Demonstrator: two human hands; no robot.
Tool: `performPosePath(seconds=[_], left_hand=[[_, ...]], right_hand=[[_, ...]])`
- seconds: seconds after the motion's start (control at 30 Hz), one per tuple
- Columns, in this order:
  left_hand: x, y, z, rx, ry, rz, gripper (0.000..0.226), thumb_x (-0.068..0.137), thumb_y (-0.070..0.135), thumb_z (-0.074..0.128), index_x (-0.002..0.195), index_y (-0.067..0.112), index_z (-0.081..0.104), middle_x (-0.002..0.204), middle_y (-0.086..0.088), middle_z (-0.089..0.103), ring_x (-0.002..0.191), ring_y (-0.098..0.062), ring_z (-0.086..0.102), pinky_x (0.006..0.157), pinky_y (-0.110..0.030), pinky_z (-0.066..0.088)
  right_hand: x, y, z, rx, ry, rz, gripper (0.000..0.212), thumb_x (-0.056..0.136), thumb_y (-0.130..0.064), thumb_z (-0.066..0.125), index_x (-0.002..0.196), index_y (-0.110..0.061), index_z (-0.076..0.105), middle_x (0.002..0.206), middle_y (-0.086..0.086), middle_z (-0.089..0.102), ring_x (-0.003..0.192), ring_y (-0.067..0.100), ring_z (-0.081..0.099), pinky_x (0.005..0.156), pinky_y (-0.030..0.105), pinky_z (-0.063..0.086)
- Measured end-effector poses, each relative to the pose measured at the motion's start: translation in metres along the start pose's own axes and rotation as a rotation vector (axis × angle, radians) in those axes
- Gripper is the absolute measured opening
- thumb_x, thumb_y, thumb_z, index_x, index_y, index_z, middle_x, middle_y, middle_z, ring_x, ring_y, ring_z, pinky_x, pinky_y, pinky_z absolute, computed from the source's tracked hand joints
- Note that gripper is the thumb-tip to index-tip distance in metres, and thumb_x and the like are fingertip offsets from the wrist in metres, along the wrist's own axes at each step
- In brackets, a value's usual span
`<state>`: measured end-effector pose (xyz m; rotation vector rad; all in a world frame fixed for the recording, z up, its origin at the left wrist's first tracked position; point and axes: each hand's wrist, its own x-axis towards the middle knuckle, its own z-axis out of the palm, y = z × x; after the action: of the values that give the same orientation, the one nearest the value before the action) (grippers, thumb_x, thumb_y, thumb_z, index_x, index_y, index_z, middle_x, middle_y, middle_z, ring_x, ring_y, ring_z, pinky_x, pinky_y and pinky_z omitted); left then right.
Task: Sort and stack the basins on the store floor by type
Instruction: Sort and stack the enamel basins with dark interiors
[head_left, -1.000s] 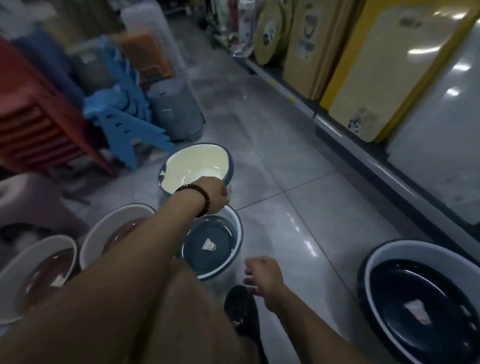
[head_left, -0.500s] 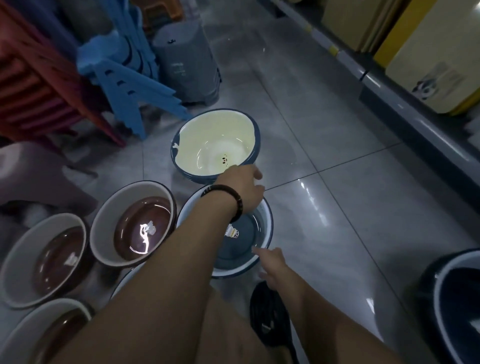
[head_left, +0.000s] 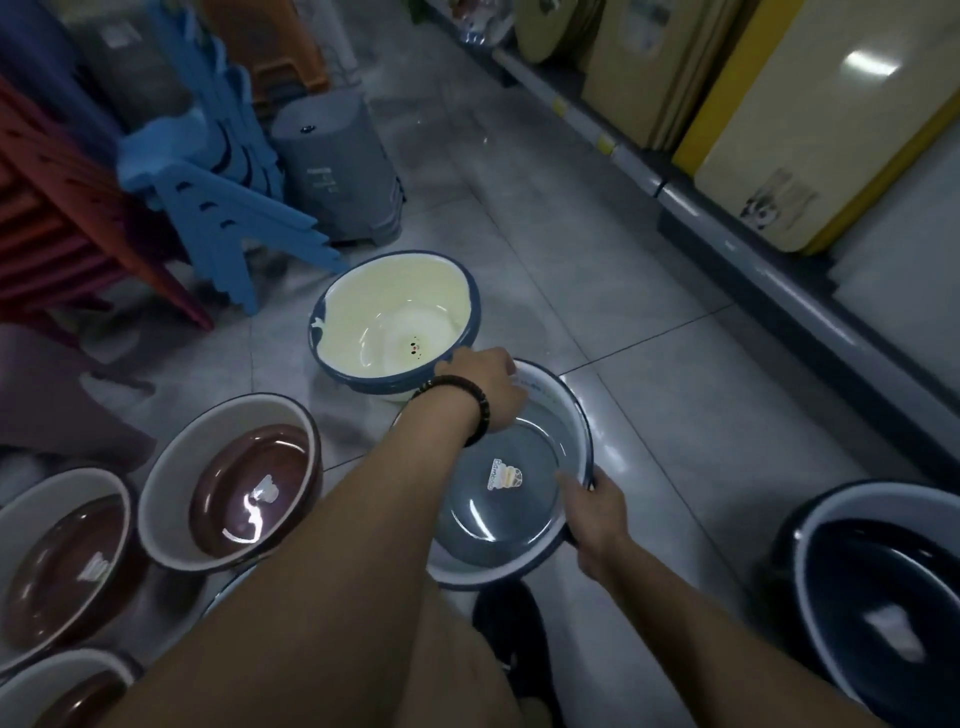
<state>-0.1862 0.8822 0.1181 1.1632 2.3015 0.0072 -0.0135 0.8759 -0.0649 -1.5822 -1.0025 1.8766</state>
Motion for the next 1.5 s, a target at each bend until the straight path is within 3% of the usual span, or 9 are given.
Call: performPosePath(seconds=[0.13, 0.33, 0.43, 0.57, 0.8, 0.93, 1.23, 1.33, 1.5], left_hand=[[-0.012, 0.022, 0.010, 0.063, 0.006, -0.051, 0.072, 0.093, 0.062, 0.054, 0.156, 0.032, 0.035, 0.159, -0.015, 0.029, 0.144, -0.041, 0.036, 0.114, -0.053, 0.042], [-0.030, 0.071, 0.024, -0.006, 0.036, -0.149, 0.108, 0.086, 0.059, 0.069, 0.163, 0.015, 0.008, 0.166, -0.022, 0.018, 0.149, -0.044, 0.028, 0.117, -0.054, 0.036], [-0.034, 0.110, 0.038, -0.180, -0.062, -0.032, 0.085, 0.094, 0.037, 0.069, 0.159, 0.007, 0.023, 0.149, -0.017, 0.048, 0.133, -0.039, 0.052, 0.097, -0.043, 0.050], [-0.049, 0.165, 0.070, -0.431, -0.324, 0.103, 0.043, 0.095, 0.021, 0.070, 0.135, 0.016, 0.057, 0.111, -0.013, 0.073, 0.094, -0.035, 0.074, 0.082, -0.051, 0.064], [-0.068, 0.271, 0.176, -0.385, -0.072, 0.344, 0.030, 0.091, 0.008, 0.058, 0.119, 0.015, 0.049, 0.112, -0.011, 0.062, 0.088, -0.025, 0.058, 0.070, -0.032, 0.048], [-0.070, 0.301, 0.235, -0.428, -0.121, 0.348, 0.034, 0.095, 0.006, 0.051, 0.127, 0.018, 0.049, 0.109, -0.008, 0.060, 0.092, -0.026, 0.059, 0.074, -0.035, 0.049], [-0.048, 0.327, 0.297, -0.390, -0.114, 0.386, 0.049, 0.100, -0.001, 0.040, 0.146, 0.017, 0.038, 0.114, -0.013, 0.059, 0.096, -0.028, 0.058, 0.090, -0.042, 0.053], [-0.033, 0.334, 0.298, -0.309, -0.118, 0.436, 0.049, 0.100, -0.003, 0.041, 0.145, 0.015, 0.038, 0.110, -0.011, 0.057, 0.095, -0.028, 0.057, 0.084, -0.039, 0.051], [-0.008, 0.342, 0.304, -0.186, -0.148, 0.464, 0.045, 0.098, -0.003, 0.046, 0.141, 0.011, 0.046, 0.122, -0.017, 0.061, 0.096, -0.027, 0.055, 0.086, -0.034, 0.046]], right_hand=[[-0.018, -0.050, -0.072, 0.070, 0.056, -0.070, 0.015, 0.095, -0.022, 0.073, 0.109, -0.022, 0.077, 0.098, 0.007, 0.082, 0.086, 0.030, 0.078, 0.072, 0.045, 0.066], [-0.059, -0.087, -0.213, 0.102, 0.238, -0.184, 0.011, 0.097, -0.026, 0.072, 0.104, -0.020, 0.078, 0.092, 0.007, 0.083, 0.090, 0.031, 0.079, 0.087, 0.052, 0.065], [-0.088, -0.088, -0.289, 0.162, 0.302, -0.186, 0.022, 0.100, -0.027, 0.071, 0.114, -0.011, 0.077, 0.099, 0.012, 0.083, 0.096, 0.033, 0.079, 0.092, 0.053, 0.063], [-0.119, -0.077, -0.370, 0.245, 0.370, -0.189, 0.021, 0.104, -0.030, 0.068, 0.117, -0.016, 0.074, 0.105, 0.015, 0.082, 0.101, 0.037, 0.077, 0.094, 0.056, 0.062], [-0.138, -0.010, -0.455, 0.091, 0.672, -0.215, 0.026, 0.108, -0.031, 0.058, 0.127, -0.016, 0.066, 0.109, 0.007, 0.077, 0.099, 0.026, 0.075, 0.089, 0.048, 0.062], [-0.142, 0.016, -0.482, 0.014, 0.803, -0.161, 0.018, 0.110, -0.023, 0.051, 0.123, -0.013, 0.058, 0.104, 0.007, 0.069, 0.087, 0.020, 0.066, 0.068, 0.034, 0.051], [-0.127, 0.074, -0.473, -0.087, 0.881, 0.017, 0.014, 0.112, -0.025, 0.049, 0.122, -0.015, 0.049, 0.091, -0.003, 0.060, 0.078, 0.011, 0.058, 0.057, 0.026, 0.041], [-0.114, 0.083, -0.469, -0.128, 0.885, 0.087, 0.018, 0.111, -0.024, 0.049, 0.118, -0.008, 0.051, 0.090, 0.003, 0.061, 0.075, 0.015, 0.059, 0.055, 0.026, 0.041], [-0.103, 0.099, -0.455, -0.240, 0.945, 0.129, 0.014, 0.105, -0.015, 0.059, 0.093, -0.007, 0.060, 0.081, 0.005, 0.062, 0.066, 0.011, 0.055, 0.055, 0.025, 0.046]])
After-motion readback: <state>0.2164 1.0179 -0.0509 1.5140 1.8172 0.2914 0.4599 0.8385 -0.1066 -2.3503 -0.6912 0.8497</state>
